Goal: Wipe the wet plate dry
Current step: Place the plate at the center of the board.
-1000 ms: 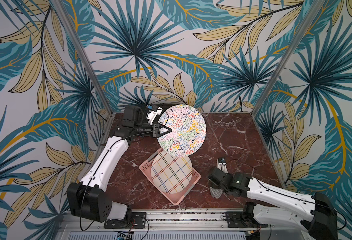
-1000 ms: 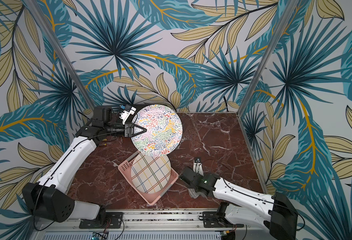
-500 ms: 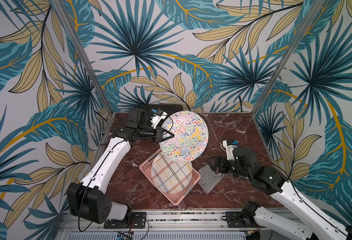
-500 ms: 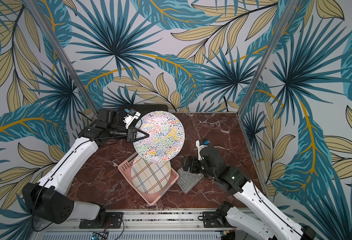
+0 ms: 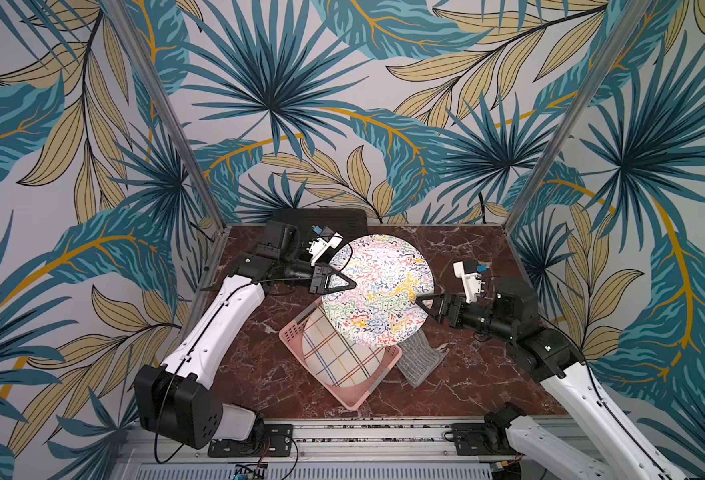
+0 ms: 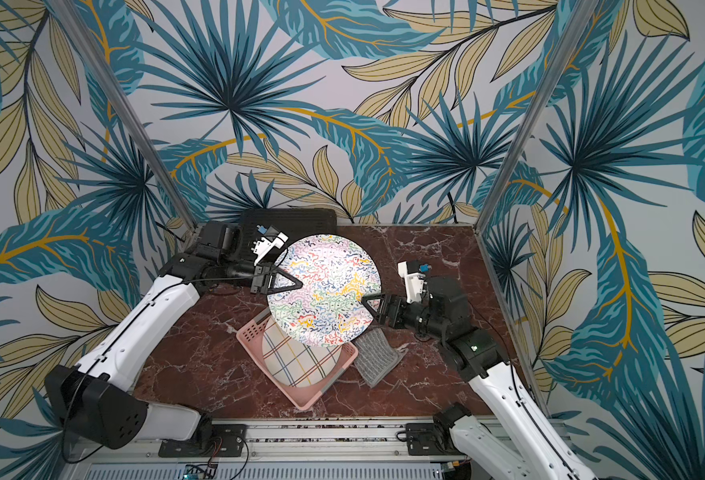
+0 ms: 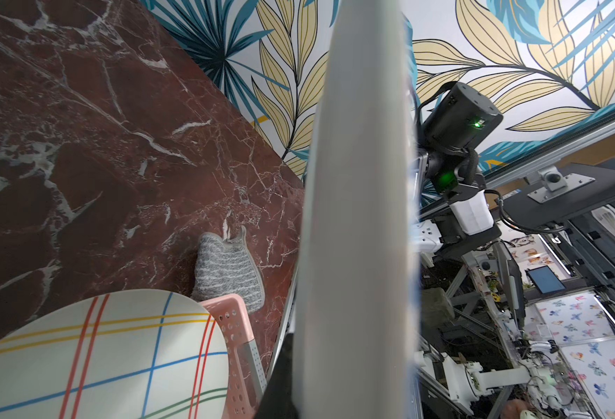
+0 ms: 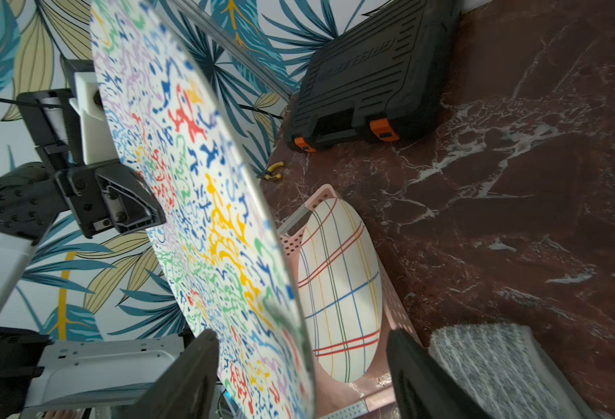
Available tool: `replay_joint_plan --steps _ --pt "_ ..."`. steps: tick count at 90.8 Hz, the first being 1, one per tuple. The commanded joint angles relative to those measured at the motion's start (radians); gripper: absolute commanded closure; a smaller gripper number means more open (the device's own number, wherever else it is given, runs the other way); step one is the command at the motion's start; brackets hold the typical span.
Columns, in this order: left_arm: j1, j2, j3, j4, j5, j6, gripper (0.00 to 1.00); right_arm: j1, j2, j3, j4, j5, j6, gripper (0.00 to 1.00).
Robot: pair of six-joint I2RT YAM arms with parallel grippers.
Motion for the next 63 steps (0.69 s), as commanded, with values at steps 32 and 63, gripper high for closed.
replay_joint_plan --steps 32,63 --pt "-0.003 -0.029 0.014 0.101 0.099 -0.078 0.75 -0.019 -0.012 -0.096 0.377 -0.129 0.116 1.00" --pt "0.122 -0.064 0.086 0.051 -0.233 -0.001 0.00 -0.231 0.070 -0.039 0.340 0.009 0.280 1.00"
